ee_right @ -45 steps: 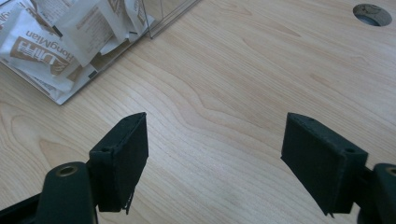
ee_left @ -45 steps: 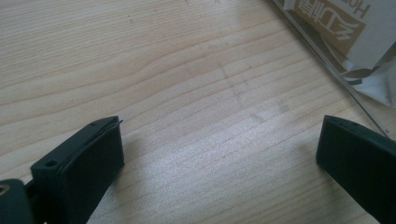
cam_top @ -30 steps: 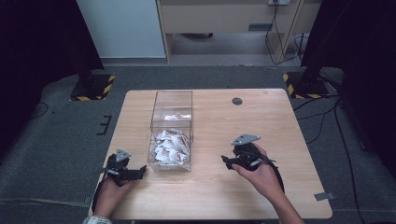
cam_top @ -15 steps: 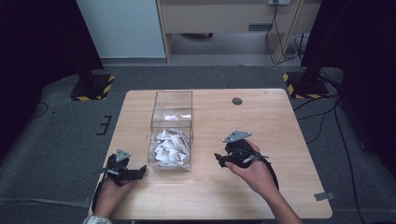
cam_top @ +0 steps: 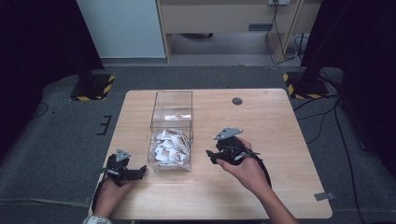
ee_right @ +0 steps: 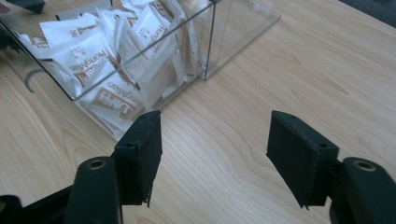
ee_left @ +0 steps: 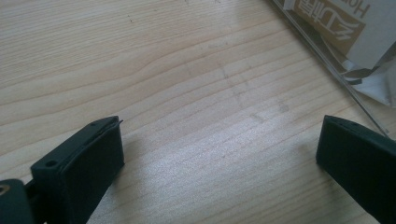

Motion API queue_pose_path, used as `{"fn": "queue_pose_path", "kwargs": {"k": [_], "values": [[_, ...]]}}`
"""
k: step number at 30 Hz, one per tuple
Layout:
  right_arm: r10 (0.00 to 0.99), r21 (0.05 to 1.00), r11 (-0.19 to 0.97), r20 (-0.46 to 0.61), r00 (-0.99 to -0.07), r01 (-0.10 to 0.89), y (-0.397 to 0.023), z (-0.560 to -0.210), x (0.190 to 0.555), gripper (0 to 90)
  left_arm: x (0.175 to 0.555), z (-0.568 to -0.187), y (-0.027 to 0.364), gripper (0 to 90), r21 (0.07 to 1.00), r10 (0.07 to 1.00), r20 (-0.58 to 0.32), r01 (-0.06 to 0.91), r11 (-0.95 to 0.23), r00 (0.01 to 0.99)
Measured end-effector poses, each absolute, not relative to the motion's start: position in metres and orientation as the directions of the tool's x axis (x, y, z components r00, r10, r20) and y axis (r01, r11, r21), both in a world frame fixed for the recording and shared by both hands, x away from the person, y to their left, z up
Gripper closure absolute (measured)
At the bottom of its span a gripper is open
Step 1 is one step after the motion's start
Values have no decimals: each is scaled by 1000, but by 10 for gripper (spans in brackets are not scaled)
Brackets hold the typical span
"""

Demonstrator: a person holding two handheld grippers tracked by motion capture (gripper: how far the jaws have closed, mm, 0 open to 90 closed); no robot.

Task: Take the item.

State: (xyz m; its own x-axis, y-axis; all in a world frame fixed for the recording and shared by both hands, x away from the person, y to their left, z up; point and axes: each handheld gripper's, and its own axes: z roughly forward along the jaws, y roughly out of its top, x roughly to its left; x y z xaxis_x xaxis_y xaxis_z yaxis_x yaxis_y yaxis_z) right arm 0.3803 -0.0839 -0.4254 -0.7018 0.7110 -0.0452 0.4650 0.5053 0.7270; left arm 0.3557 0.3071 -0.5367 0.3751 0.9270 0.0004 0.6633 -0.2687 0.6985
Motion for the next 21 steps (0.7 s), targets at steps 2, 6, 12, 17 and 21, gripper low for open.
{"fn": "queue_pose_path", "kwargs": {"k": [2, 6, 12, 17, 21], "values": [[711, 731, 502, -43, -702, 463, -80, -424, 381, 377, 356, -537, 307, 0, 698, 927, 0, 663, -268, 375], [706, 739, 499, -45, -707, 452, -73, -418, 382, 392, 356, -537, 307, 0, 698, 927, 0, 663, -269, 375], [704, 748, 492, -42, -709, 445, -66, -411, 383, 444, 356, -537, 307, 0, 698, 927, 0, 663, -268, 375], [699, 750, 492, -36, -714, 443, -59, -407, 386, 481, 356, -537, 307, 0, 698, 927, 0, 663, -268, 375], [696, 754, 488, -32, -717, 440, -54, -405, 389, 502, 356, -537, 307, 0, 698, 927, 0, 663, -269, 375]]}}
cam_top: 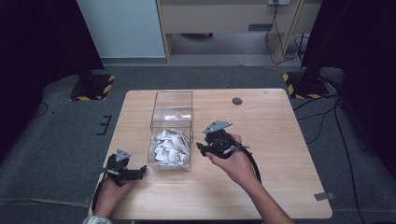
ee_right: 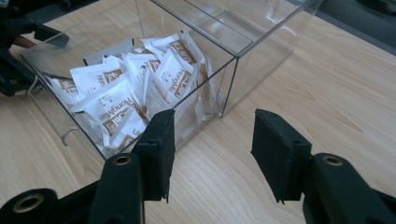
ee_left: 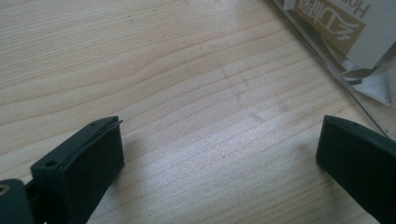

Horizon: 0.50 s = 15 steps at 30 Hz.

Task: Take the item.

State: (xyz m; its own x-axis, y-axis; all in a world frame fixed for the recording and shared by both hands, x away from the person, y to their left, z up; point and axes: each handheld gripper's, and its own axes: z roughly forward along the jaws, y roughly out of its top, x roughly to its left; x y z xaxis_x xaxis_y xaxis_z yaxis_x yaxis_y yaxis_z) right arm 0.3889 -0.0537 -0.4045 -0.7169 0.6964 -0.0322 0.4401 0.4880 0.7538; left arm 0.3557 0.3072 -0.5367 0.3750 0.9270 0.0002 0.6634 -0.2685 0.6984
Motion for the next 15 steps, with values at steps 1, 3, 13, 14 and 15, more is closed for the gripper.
{"fn": "queue_pose_path", "kwargs": {"k": [1, 3, 13, 14, 15], "values": [[696, 754, 488, -32, -717, 440, -54, -405, 389, 502, 356, -537, 307, 0, 698, 927, 0, 663, -269, 375], [690, 759, 487, -31, -723, 433, -51, -400, 390, 521, 356, -537, 307, 0, 698, 927, 0, 663, -269, 375], [684, 770, 476, -22, -729, 424, -45, -388, 395, 561, 356, -537, 307, 0, 698, 927, 0, 664, -269, 376], [686, 775, 471, -22, -727, 421, -46, -386, 396, 562, 356, -537, 307, 0, 698, 927, 0, 664, -269, 376], [686, 775, 471, -22, -727, 421, -46, -386, 396, 562, 356, -537, 307, 0, 698, 927, 0, 664, -269, 376]]}}
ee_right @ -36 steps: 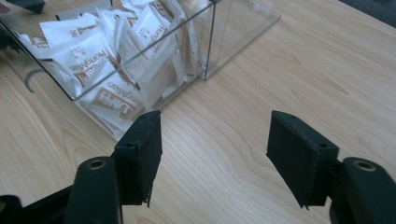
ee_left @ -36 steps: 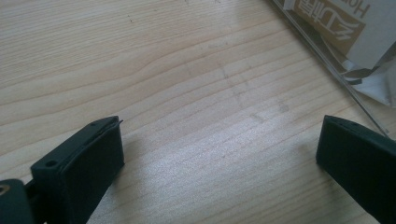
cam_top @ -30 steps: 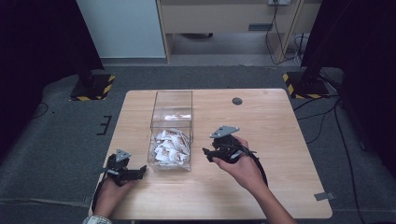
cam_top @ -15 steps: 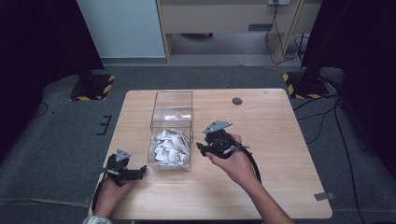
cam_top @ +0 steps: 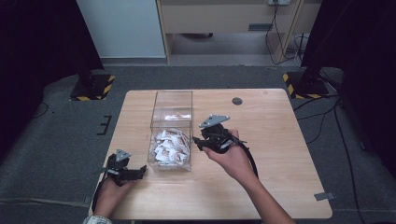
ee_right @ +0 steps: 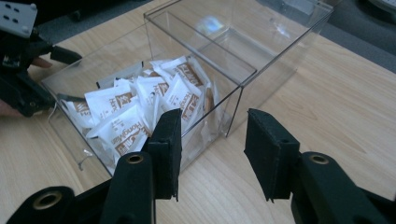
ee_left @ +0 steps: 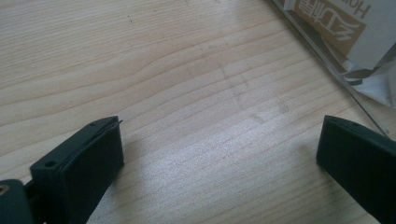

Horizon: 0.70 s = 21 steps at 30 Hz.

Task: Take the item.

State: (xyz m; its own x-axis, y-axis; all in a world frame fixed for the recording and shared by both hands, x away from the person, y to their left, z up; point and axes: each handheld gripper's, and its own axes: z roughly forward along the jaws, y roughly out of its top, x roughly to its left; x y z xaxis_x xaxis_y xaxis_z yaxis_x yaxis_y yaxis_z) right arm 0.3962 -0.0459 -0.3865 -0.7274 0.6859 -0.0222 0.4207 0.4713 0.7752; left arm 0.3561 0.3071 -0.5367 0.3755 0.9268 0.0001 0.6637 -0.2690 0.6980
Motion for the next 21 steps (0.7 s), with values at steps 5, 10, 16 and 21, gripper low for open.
{"fn": "queue_pose_path", "kwargs": {"k": [5, 10, 16, 21], "values": [[699, 770, 472, -30, -714, 430, -48, -380, 403, 565, 356, -537, 307, 0, 698, 927, -1, 664, -269, 376], [699, 768, 470, -24, -715, 434, -47, -379, 405, 566, 357, -537, 307, 0, 698, 927, 0, 664, -268, 375], [690, 773, 472, -24, -724, 424, -39, -377, 405, 554, 357, -537, 307, 0, 698, 927, -1, 664, -268, 375], [688, 774, 471, -21, -725, 424, -35, -376, 407, 533, 357, -537, 307, 0, 698, 927, 0, 664, -269, 375]]}}
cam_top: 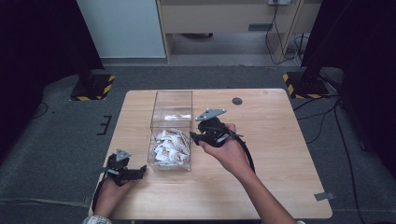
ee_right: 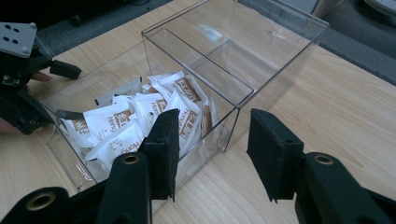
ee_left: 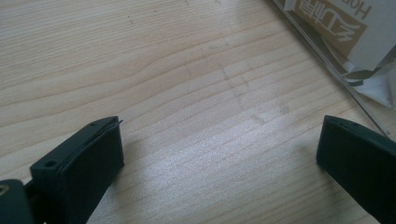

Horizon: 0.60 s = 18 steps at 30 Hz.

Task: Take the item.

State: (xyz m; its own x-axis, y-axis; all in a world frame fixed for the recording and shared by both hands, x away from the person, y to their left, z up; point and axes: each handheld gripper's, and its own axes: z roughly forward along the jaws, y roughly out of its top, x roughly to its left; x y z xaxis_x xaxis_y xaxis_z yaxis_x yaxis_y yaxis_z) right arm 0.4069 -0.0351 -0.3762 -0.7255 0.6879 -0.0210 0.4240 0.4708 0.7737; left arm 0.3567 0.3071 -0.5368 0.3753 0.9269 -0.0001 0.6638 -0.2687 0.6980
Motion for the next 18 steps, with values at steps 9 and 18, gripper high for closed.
{"fn": "queue_pose_path", "kwargs": {"k": [9, 18], "values": [[677, 767, 476, -7, -736, 431, -32, -375, 410, 504, 357, -537, 307, 0, 698, 927, 0, 664, -269, 375], [683, 765, 479, -18, -730, 430, -28, -372, 411, 468, 357, -537, 307, 0, 698, 927, 0, 664, -268, 374]]}}
